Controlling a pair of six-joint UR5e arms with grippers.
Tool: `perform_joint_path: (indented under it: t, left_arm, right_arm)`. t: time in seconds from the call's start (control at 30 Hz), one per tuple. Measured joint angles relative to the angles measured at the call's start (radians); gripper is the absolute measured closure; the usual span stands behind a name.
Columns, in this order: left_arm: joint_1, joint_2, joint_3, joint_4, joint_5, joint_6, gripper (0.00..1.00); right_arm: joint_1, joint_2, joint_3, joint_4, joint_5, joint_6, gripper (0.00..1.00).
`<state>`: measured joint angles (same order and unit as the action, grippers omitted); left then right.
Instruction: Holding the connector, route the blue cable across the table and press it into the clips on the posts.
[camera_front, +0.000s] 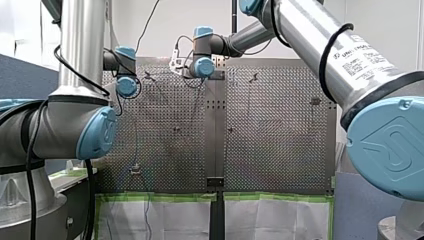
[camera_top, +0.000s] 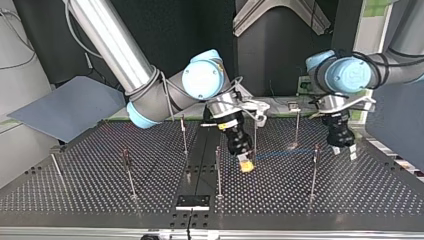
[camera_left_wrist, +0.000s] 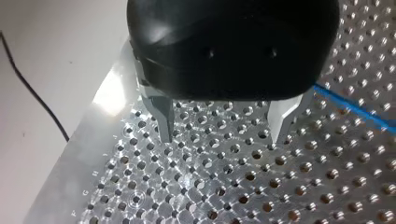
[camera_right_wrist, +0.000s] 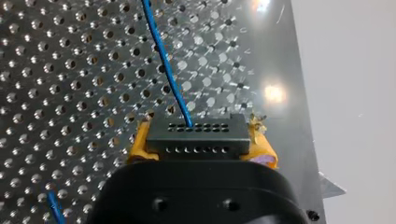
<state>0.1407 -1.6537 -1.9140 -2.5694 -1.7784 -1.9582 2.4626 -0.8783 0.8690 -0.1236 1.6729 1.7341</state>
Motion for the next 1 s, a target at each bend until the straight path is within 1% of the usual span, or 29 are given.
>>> perform_joint_path:
  t: [0.07, 0.23, 0.4, 0.57, 0.67, 0.8, 0.93, 1.0]
  left_arm:
    - [0.001, 0.018, -0.017, -0.018, 0.007, -0.017, 0.01]
    - [-0.007, 0.071, -0.065, -0.071, 0.050, -0.061, 0.01]
    - [-0.018, 0.121, -0.085, -0.118, 0.096, -0.070, 0.01]
    - [-0.027, 0.172, -0.098, -0.126, 0.115, -0.072, 0.01]
    - [-0.033, 0.207, -0.102, -0.130, 0.126, -0.065, 0.01]
    - [-0.045, 0.248, -0.104, -0.143, 0.132, -0.029, 0.01]
    - [-0.060, 0.251, -0.104, -0.152, 0.145, 0.011, 0.01]
    - [-0.069, 0.243, -0.104, -0.157, 0.161, 0.033, 0.01]
  right_arm:
    - [0.000, 0.002, 0.000, 0.008, 0.009, 0.001, 1.00]
    - [0.000, 0.013, 0.000, 0.019, 0.016, 0.002, 1.00]
    - [0.001, 0.032, 0.000, 0.025, 0.019, 0.003, 1.00]
    - [0.001, 0.041, 0.000, 0.028, 0.019, 0.003, 1.00]
    - [0.000, 0.043, 0.000, 0.028, 0.019, 0.003, 1.00]
    - [-0.003, 0.043, 0.000, 0.028, 0.019, 0.003, 1.00]
    - [-0.008, 0.043, 0.000, 0.028, 0.019, 0.003, 1.00]
    - [-0.008, 0.043, 0.000, 0.028, 0.019, 0.003, 1.00]
